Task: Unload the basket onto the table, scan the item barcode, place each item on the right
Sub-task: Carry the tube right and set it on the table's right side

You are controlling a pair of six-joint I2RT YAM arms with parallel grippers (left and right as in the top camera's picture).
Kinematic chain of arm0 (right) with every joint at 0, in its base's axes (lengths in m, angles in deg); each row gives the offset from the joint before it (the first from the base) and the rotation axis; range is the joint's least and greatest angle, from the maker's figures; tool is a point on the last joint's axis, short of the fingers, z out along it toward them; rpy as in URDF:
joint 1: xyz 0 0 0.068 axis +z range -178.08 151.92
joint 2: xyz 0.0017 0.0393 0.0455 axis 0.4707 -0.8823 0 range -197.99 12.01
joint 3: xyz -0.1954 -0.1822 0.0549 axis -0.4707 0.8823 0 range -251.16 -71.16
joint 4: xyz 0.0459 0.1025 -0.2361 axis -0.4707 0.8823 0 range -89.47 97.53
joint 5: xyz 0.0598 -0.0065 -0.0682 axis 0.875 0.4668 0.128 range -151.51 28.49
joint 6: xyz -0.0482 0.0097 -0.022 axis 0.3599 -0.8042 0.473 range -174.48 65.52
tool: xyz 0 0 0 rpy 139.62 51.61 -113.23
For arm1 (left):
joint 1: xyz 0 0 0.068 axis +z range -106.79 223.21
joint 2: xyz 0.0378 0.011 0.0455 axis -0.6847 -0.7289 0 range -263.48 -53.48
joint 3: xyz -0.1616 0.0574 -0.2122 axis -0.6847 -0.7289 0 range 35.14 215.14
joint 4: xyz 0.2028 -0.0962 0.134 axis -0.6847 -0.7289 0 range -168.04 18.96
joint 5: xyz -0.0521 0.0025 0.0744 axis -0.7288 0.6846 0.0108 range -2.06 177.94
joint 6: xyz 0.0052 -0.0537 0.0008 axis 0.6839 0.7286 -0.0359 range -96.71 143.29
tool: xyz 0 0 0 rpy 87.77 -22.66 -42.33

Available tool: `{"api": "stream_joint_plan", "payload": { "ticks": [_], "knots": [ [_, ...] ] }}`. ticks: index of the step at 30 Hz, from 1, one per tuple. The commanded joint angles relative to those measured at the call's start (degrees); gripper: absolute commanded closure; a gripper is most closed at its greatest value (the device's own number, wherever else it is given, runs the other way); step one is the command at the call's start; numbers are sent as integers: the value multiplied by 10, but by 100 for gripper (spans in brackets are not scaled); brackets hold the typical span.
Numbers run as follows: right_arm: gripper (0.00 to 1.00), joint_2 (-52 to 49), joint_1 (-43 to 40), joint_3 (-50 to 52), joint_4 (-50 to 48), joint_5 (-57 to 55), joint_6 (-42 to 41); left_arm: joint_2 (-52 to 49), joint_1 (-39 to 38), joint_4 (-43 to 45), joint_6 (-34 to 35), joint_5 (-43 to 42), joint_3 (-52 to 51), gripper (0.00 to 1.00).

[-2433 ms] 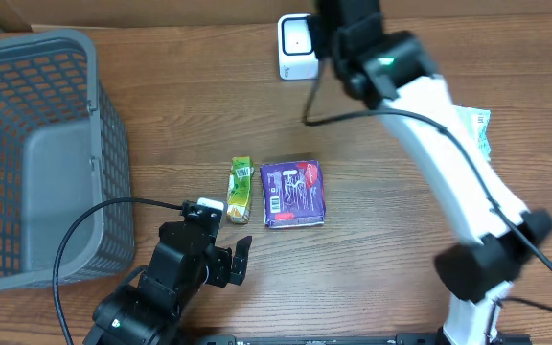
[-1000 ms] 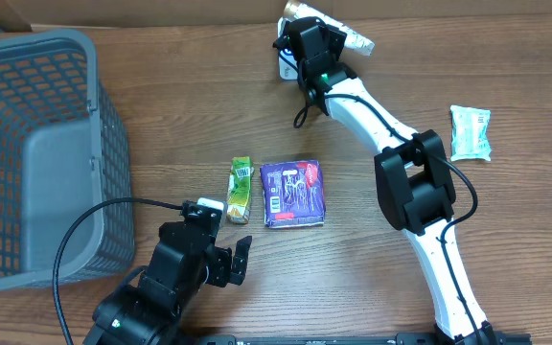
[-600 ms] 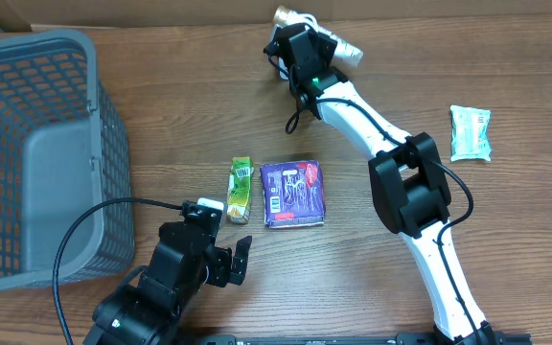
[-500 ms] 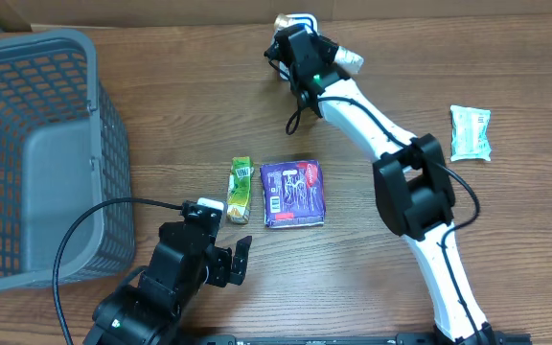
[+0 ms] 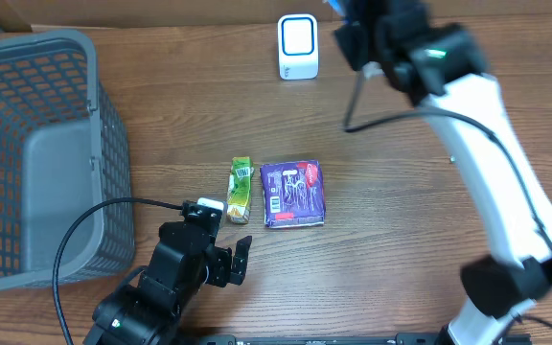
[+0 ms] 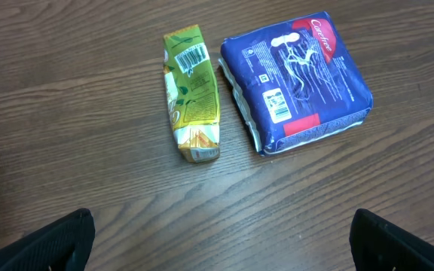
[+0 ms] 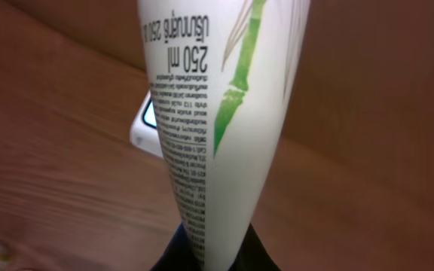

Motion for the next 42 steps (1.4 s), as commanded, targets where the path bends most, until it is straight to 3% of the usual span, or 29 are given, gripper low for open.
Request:
{"api": "stream_joint_plan", "payload": {
  "ticks": [1, 8, 15, 23, 29, 32, 35, 36, 38, 42],
  "knots": [
    [96, 29, -38, -8, 57, 37, -269, 2, -5, 1, -9, 8, -2, 0],
    [96, 29, -158, 21, 191, 35, -465, 2, -5, 1, -9, 8, -2, 0],
    [96, 29, -295, 180, 180, 34, -626, 2, -5, 1, -9, 8, -2, 0],
    [96, 29, -393, 382, 53, 35, -669, 2, -5, 1, -9, 8, -2, 0],
    [96, 29, -412, 449, -29, 27, -666, 2, -5, 1, -9, 8, -2, 0],
    [80, 29, -412, 462, -60, 7, -657, 2, -5, 1, -9, 8, -2, 0],
    [53, 29, -412, 464, -81, 4, -631, 2, -5, 1, -9, 8, -2, 1],
    [38, 29, -412, 464, -86, 4, -616, 2, -5, 1, -9, 8, -2, 0],
    [22, 29, -412, 463, -92, 7, -578, 2, -5, 1, -9, 8, -2, 0],
    [5, 30, -412, 435, -79, 65, -489, 2, -5, 1, -9, 8, -2, 0]
  ]
}}
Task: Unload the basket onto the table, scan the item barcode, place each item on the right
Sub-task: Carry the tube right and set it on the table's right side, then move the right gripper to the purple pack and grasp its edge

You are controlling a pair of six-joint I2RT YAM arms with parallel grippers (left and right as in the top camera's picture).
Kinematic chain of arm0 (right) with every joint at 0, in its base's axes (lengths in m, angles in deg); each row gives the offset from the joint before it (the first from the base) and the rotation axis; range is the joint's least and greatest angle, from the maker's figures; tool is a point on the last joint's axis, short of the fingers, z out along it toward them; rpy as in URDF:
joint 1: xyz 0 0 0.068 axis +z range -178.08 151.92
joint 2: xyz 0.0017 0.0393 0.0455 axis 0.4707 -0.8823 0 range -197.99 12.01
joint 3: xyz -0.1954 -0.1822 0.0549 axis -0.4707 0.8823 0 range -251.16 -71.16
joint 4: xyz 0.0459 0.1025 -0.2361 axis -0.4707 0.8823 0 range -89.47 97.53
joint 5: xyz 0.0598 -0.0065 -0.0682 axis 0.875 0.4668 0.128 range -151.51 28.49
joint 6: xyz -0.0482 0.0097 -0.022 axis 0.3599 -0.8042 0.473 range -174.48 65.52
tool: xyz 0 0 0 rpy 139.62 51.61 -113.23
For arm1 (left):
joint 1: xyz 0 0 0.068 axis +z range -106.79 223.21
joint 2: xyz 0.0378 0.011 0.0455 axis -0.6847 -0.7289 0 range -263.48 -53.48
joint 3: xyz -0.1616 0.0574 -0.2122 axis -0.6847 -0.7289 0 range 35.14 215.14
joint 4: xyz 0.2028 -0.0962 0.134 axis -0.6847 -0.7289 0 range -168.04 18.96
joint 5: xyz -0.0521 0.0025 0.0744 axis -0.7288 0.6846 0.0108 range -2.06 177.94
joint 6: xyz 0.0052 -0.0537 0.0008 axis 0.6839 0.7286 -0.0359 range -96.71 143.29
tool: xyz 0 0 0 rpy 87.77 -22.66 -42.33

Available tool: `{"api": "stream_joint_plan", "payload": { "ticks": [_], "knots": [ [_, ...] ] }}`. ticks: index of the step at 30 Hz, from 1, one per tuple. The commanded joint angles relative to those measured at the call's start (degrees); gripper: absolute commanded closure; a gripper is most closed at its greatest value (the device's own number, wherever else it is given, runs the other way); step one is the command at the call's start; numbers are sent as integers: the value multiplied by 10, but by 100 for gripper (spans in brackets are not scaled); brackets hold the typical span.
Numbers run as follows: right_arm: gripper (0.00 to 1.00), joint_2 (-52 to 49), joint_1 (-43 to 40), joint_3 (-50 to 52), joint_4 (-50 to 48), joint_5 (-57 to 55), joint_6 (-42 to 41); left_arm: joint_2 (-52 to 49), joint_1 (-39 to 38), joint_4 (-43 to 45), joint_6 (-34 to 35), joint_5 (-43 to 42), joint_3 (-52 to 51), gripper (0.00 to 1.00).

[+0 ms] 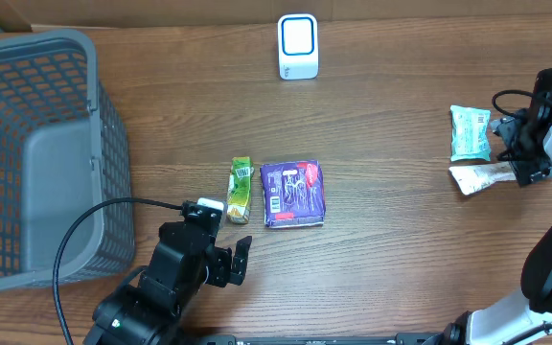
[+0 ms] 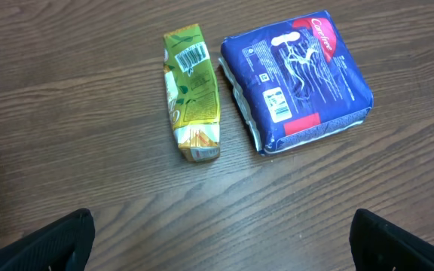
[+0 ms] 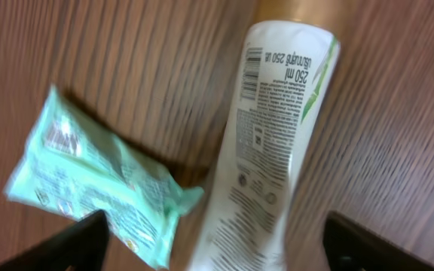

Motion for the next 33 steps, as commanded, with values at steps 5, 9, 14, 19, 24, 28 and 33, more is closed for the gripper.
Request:
{"api": "stream_joint_plan", "payload": {
  "ticks": [5, 9, 14, 19, 24, 28, 33],
  "knots": [
    [6, 16, 7, -131, 78, 174, 172, 2, -5, 2, -9, 7, -2, 1],
    [5, 17, 37, -203, 134, 236, 237, 2, -5, 2, -9, 7, -2, 0],
    [2, 16, 108, -214, 158, 256, 253, 2, -5, 2, -9, 7, -2, 0],
    [0, 13, 201, -186, 150, 253, 254, 2, -5, 2, -9, 7, -2, 0],
    [0, 12, 287, -137, 103, 256, 268, 2, -5, 2, -9, 7, -2, 0],
    [0, 3, 347, -98, 51, 263, 315, 2, -5, 2, -9, 7, -2, 0],
    [0, -37, 410, -93, 26, 292, 365, 2, -5, 2, -9, 7, -2, 0]
  ]
}}
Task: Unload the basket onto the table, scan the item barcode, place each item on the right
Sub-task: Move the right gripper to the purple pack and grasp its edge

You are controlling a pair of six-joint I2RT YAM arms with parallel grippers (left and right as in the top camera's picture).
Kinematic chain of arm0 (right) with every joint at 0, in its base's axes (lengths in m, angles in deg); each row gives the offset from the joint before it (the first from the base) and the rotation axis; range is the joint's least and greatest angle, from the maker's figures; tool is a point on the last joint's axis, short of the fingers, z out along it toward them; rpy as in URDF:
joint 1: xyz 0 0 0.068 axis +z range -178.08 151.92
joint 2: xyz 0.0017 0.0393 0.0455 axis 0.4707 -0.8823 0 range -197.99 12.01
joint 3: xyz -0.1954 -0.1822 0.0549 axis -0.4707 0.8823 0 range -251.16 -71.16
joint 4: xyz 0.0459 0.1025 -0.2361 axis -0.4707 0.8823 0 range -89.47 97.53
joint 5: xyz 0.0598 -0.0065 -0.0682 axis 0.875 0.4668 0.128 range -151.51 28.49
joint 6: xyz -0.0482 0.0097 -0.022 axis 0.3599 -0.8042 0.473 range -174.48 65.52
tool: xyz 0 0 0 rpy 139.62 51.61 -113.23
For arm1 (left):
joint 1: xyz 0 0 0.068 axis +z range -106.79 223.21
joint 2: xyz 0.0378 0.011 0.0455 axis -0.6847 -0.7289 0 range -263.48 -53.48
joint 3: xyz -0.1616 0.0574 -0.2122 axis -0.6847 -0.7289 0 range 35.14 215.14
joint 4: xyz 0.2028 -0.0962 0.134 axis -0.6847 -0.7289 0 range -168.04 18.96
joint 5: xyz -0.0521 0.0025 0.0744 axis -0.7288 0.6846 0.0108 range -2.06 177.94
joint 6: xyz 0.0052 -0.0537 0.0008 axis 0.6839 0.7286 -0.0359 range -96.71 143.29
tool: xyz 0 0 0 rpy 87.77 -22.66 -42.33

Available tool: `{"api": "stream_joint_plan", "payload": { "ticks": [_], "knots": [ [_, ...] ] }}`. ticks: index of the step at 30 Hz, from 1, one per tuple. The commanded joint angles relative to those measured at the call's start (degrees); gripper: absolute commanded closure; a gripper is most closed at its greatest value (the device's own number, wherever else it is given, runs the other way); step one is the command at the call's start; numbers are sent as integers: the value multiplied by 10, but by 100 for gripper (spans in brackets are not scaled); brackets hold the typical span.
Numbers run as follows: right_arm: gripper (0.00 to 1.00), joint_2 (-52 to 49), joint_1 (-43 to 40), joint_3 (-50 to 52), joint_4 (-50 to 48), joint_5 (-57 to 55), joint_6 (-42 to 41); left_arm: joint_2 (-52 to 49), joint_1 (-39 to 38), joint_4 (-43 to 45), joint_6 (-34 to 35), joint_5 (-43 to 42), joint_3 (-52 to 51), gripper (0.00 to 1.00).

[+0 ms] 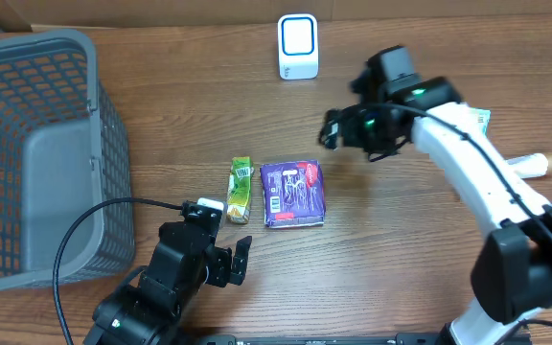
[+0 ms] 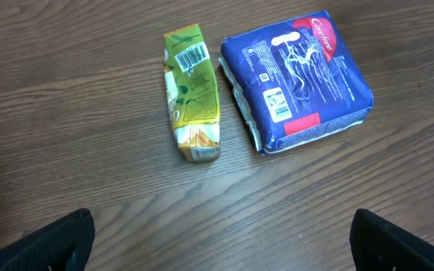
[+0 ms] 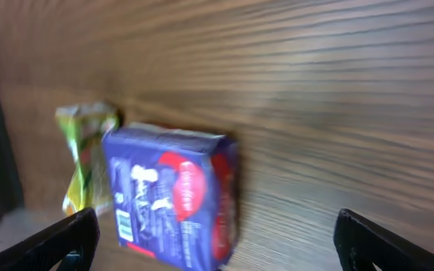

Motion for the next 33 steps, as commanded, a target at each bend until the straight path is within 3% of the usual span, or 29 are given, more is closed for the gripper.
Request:
{"api": "stream_joint_plan", "payload": {
  "ticks": [1, 16, 17, 22, 24, 30, 33],
  "knots": [
    [0, -31, 31, 5, -13, 23, 59, 2, -5, 2, -9, 8, -2, 0],
    [3, -166, 48, 5, -21, 102, 82, 2, -5, 2, -9, 8, -2, 1],
    [8, -165, 48, 4, -23, 102, 82, 2, -5, 2, -9, 8, -2, 1],
    [59, -165, 38, 0, -26, 101, 78, 2, -5, 2, -9, 8, -2, 0],
    [69, -165, 21, -3, -20, 102, 78, 2, -5, 2, -9, 8, -2, 1],
    [90, -164, -47, -16, 16, 131, 77, 2, -5, 2, -9, 8, -2, 0],
    [95, -164, -89, -17, 21, 178, 77, 2, -5, 2, -9, 8, -2, 0]
  ]
}}
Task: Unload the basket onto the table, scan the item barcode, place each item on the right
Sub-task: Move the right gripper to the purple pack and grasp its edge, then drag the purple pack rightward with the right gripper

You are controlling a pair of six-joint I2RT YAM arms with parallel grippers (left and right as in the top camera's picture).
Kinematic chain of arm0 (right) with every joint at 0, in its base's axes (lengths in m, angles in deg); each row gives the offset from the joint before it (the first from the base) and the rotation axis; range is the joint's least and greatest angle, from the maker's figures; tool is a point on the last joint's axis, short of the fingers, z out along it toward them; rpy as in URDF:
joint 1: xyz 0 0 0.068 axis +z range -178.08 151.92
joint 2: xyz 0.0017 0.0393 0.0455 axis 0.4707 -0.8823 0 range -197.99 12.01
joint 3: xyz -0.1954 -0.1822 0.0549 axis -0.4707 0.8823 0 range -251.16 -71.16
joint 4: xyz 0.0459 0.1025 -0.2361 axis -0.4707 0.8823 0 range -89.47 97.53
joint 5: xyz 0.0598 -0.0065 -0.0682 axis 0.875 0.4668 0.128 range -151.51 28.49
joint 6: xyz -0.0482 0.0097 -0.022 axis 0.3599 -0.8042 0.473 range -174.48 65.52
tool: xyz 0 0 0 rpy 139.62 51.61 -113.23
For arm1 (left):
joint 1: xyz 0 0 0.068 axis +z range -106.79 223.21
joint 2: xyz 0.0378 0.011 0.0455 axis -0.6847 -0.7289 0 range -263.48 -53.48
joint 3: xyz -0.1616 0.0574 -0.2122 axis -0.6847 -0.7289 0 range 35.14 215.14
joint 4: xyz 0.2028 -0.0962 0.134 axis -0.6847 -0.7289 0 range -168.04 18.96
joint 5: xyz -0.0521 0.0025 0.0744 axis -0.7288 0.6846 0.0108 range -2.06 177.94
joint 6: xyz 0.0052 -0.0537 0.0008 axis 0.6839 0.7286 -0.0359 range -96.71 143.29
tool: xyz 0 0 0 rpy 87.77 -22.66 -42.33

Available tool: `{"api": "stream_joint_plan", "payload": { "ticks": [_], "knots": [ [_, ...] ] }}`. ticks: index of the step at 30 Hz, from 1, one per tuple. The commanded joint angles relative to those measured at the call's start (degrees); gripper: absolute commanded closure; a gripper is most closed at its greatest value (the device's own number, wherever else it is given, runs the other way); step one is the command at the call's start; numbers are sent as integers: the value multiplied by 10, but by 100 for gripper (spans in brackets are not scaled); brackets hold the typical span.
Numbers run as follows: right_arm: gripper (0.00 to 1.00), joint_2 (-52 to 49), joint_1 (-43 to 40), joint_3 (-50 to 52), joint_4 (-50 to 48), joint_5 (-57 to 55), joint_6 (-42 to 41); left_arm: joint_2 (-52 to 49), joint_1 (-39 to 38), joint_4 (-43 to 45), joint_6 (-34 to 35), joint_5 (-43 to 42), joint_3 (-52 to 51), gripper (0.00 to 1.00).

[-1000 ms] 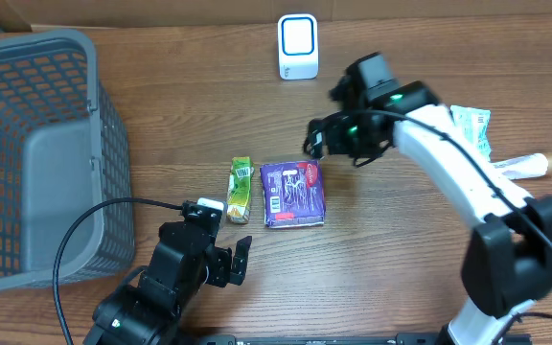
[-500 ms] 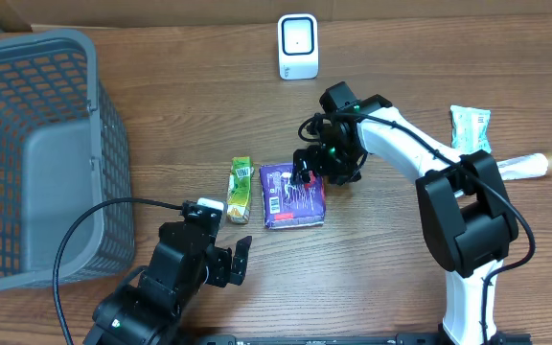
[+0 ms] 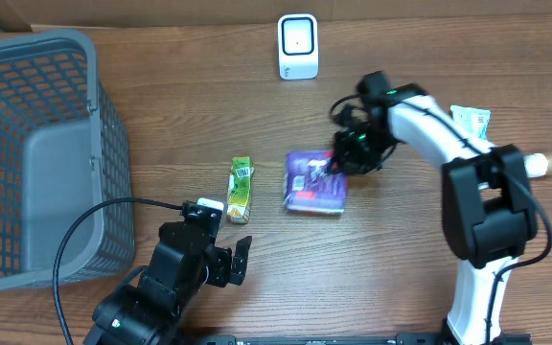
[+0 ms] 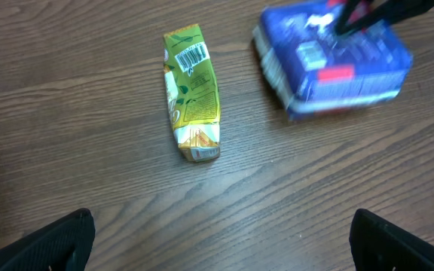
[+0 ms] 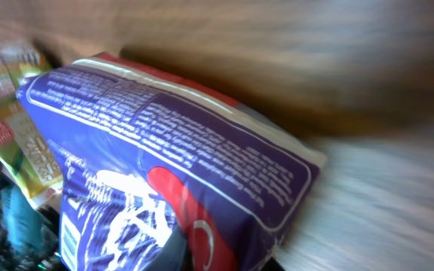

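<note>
The purple pad pack [image 3: 314,184] lies mid-table, slightly askew, with its barcode side up, and my right gripper [image 3: 341,163] is shut on its right end. In the right wrist view the pack [image 5: 164,143] fills the frame, blurred, above the dark fingers [image 5: 183,252]. The left wrist view also shows the pack [image 4: 334,60]. The white scanner [image 3: 297,46] stands at the far edge. Near the front, my left gripper [image 4: 221,252] is open and holds nothing. A green-yellow juice carton [image 4: 192,102] lies ahead of it.
A large grey basket [image 3: 27,153] fills the left side. At the far right lie a pale green wipes pack [image 3: 472,119] and the capped end of a white bottle [image 3: 537,163]. The left arm's black cable [image 3: 84,225] loops beside the basket.
My right gripper was open beside the purple pack's right side. It is now shut on the pack, which has shifted to the right, away from the juice carton. The left arm has not moved.
My right gripper held a white bottle near the scanner. Then it was open at the table's right edge, with the bottle lying beside the wipes pack. Then it was open by the purple pack, and now it grips that pack. The left arm stayed still throughout.
</note>
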Motion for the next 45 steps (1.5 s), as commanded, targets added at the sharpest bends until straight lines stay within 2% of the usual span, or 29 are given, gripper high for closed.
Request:
{"api": "stream_joint_plan", "payload": {
  "ticks": [1, 5, 9, 12, 16, 17, 19, 22, 27, 32, 38, 45],
  "knots": [
    [96, 4, -49, -15, 1, 48, 3, 2, -5, 2, -9, 7, -2, 0],
    [96, 4, -94, -15, -6, 92, -10, 2, -5, 2, -9, 7, -2, 0],
    [96, 4, -106, -15, -19, 95, -42, 2, -5, 2, -9, 7, -2, 0],
    [96, 4, -95, -15, -26, 65, -98, 2, -5, 2, -9, 7, -2, 0],
    [86, 4, -61, -15, -22, -9, -127, 0, -5, 2, -9, 7, -2, 0],
    [79, 4, -52, -15, -17, -28, -116, 0, -5, 2, -9, 7, -2, 0],
    [56, 5, -43, -18, 0, -47, -72, 0, -5, 2, -9, 7, -2, 0],
    [34, 10, -42, -40, 45, -83, -17, 0, -5, 2, -9, 7, -2, 0],
    [27, 11, -52, -127, 115, -118, 101, 0, -5, 2, -9, 7, -2, 0],
    [10, 11, -47, -173, 106, -114, 221, -1, -5, 2, -9, 7, -2, 0],
    [9, 9, -19, -132, 74, -93, 306, 0, -5, 2, -9, 7, -2, 0],
    [11, 9, -11, -66, 25, -120, 307, -1, -5, 2, -9, 7, -2, 1]
  ]
}}
